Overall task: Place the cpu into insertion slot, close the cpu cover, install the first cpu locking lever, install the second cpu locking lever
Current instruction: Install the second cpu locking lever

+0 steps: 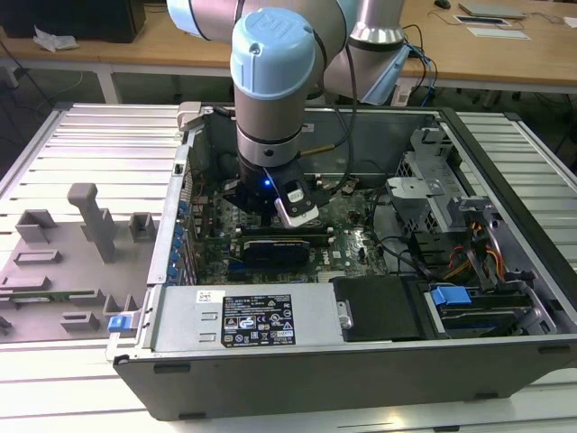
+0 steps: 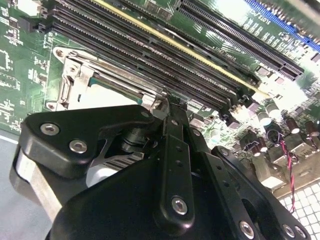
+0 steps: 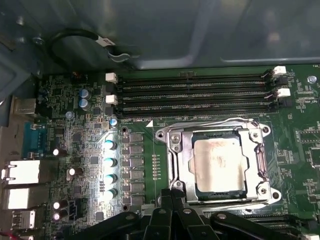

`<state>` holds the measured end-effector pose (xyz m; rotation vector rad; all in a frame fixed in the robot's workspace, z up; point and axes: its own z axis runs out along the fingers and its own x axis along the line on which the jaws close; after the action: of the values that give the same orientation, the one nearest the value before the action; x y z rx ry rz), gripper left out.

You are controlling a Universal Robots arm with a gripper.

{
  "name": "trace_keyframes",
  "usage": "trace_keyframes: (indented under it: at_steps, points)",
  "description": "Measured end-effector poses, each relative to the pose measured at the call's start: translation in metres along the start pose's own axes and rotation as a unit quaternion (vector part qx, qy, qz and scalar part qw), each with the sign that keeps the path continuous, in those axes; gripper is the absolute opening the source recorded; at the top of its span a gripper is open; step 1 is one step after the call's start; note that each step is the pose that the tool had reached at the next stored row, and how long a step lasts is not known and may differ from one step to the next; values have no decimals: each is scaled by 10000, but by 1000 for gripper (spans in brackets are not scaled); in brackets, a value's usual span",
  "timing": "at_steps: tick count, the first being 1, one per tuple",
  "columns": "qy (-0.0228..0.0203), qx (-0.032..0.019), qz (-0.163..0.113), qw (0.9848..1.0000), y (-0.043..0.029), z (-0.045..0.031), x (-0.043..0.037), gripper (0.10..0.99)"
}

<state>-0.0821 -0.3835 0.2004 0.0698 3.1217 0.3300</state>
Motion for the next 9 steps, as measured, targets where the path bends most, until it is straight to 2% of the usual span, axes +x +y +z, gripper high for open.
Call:
trace_keyframes:
  at_steps: [6, 9]
  points:
    - [1, 0, -1, 10000, 10, 3, 26, 106]
    - [1, 0, -1, 10000, 23, -57, 27, 106]
